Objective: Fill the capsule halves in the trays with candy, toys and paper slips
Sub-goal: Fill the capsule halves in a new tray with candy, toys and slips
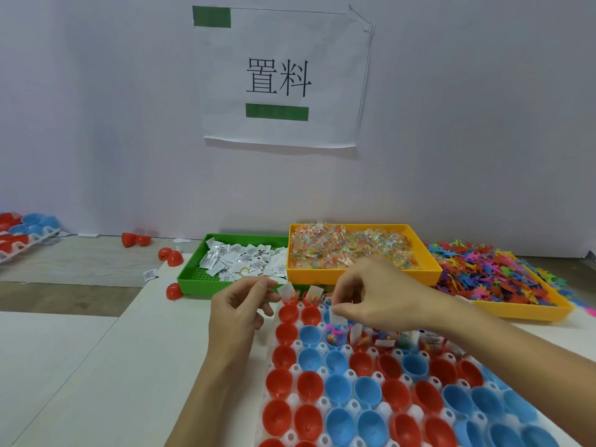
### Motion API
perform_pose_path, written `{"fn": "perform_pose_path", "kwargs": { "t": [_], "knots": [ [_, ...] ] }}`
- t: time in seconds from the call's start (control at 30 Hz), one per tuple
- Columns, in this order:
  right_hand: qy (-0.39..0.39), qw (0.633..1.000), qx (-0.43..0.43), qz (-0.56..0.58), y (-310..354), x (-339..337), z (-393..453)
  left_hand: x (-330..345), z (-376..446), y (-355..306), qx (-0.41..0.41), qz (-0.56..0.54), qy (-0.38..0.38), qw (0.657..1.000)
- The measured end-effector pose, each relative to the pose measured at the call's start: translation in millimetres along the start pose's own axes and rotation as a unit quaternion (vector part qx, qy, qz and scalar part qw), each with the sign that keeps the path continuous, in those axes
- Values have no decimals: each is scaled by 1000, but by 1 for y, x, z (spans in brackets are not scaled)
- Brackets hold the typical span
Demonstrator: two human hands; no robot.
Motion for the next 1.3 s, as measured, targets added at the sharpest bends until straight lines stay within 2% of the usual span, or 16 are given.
{"fn": "perform_pose_path", "kwargs": {
  "t": [0.6,1.0,1.3],
  "knots": [
    [35,998,-19,-40,6,14,-4,-1,0,1,-3,3,-5,1000],
    [50,998,3,-48,11,17,-5,-1,1,1,-3,12,-7,1000],
    [12,999,-9,-46,13,12,-8,-1,1,2,-1,-3,1,1000]
  ]
}}
Point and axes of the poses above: each hand's wrist, its own z-axis towards the middle knuckle, its own x-axis out of the palm, y = z × x, the point moved 3 cm from there along z, towards the middle knuckle, and after that the axes turned 12 degrees about -x, right-handed, at the moved point
